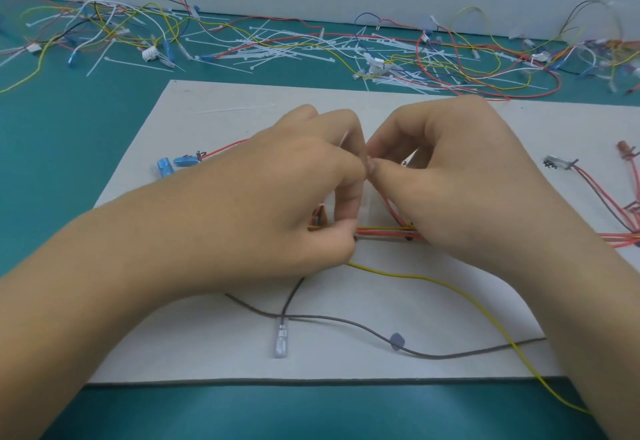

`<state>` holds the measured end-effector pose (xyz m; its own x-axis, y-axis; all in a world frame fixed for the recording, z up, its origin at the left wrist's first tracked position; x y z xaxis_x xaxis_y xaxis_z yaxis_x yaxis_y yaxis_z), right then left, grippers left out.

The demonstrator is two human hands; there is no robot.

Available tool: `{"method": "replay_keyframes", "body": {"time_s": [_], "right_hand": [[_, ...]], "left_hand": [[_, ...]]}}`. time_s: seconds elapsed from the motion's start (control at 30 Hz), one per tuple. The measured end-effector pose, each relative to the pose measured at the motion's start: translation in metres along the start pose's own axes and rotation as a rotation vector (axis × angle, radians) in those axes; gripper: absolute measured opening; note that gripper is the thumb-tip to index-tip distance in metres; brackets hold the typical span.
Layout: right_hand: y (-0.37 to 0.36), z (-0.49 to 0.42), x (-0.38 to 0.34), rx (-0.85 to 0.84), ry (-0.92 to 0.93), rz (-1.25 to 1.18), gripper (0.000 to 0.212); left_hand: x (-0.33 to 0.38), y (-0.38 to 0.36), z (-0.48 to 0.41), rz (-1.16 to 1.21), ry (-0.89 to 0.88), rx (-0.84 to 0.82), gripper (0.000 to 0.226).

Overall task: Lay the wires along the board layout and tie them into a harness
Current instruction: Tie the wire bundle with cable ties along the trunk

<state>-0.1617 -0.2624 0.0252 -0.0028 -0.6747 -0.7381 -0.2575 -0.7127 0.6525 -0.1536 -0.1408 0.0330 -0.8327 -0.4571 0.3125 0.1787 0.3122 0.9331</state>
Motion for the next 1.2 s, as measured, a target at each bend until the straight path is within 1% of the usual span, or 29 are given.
{"method": "replay_keyframes", "body": {"time_s": [0.13, 0.27, 0.5, 0.7, 0.83, 0.93, 1.03, 1.1, 1.2], "right_hand": [[-0.011, 0.004, -0.002, -0.112, -0.015, 0.021, 0.012], [-0.012, 0.006, -0.002, -0.167, -0.035, 0.015, 0.014], [-0.008, 0.007, 0.002, -0.237, -0.073, 0.06, 0.011], [-0.006, 0.007, 0.002, -0.249, -0.086, 0.067, 0.011], [-0.007, 0.008, 0.003, -0.267, -0.097, 0.053, 0.011], [-0.007, 0.008, 0.004, -0.272, -0.11, 0.048, 0.008], [-0.006, 0.008, 0.004, -0.274, -0.11, 0.046, 0.01], [-0.007, 0.008, 0.004, -0.287, -0.111, 0.047, 0.011], [-0.01, 0.009, 0.004, -0.311, -0.112, 0.036, 0.013]], "left_hand": [[-0.004, 0.002, -0.001, 0.051, -0.003, 0.014, 0.015], [-0.005, 0.0, -0.003, 0.105, 0.008, 0.026, 0.004], [-0.011, 0.006, -0.003, 0.274, 0.089, 0.113, 0.009], [-0.009, -0.01, -0.004, 0.494, 0.099, 0.004, 0.005], [-0.011, -0.009, -0.003, 0.536, 0.109, 0.032, 0.007], [-0.014, -0.006, -0.004, 0.581, 0.115, 0.041, 0.013], [-0.015, -0.009, -0.005, 0.633, 0.121, 0.011, 0.017], [-0.017, -0.014, -0.005, 0.676, 0.13, -0.026, 0.013], [-0.019, -0.017, -0.005, 0.688, 0.125, -0.028, 0.008]]}}
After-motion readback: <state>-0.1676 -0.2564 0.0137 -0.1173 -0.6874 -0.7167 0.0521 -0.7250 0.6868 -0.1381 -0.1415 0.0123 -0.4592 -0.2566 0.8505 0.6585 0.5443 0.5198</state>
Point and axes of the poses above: each hand's wrist, its own z-axis away from the middle knuckle, its own y-axis out of the back of the hand, x = y × z, the point moved 9 cm from there along -z, towards the middle knuckle, and after that the axes turned 7 degrees about -z, right-handed, at the moved point
